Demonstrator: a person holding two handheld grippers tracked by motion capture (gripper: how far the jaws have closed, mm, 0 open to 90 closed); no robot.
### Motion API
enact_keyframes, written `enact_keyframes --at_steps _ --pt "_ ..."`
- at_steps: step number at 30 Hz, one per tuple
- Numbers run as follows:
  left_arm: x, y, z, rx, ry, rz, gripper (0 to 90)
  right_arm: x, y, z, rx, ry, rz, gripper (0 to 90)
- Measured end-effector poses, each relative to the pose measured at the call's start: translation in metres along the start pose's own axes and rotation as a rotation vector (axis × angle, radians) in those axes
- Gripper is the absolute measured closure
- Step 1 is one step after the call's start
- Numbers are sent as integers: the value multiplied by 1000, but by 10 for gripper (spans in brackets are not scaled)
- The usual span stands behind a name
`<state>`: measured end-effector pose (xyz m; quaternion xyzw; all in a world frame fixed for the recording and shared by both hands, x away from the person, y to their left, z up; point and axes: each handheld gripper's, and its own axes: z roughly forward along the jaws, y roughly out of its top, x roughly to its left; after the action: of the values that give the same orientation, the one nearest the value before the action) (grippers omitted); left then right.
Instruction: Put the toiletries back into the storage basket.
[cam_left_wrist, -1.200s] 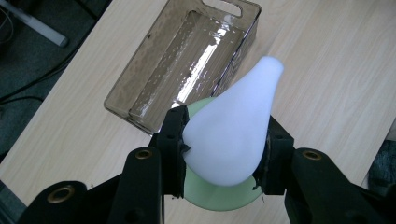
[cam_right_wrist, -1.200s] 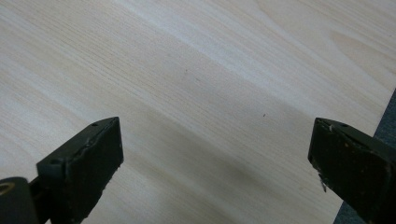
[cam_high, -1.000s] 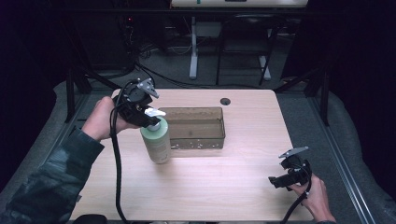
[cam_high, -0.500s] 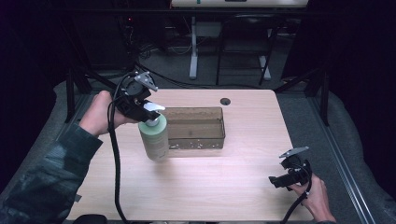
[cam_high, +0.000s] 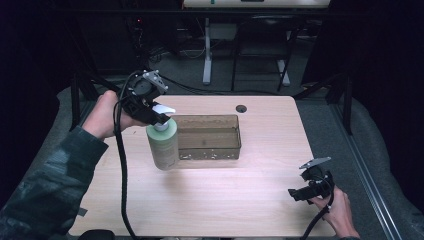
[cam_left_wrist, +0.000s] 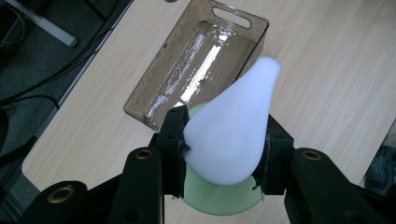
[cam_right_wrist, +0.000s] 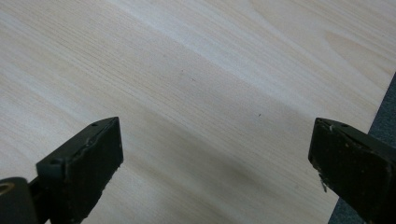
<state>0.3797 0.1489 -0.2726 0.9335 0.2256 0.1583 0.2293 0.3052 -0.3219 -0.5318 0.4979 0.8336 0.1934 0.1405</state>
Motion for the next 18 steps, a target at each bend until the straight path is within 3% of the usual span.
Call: enact_keyframes --at_steps 18 --pt "8 18 -12 5 22 11 611 -1 0 -1 0 -3 1 17"
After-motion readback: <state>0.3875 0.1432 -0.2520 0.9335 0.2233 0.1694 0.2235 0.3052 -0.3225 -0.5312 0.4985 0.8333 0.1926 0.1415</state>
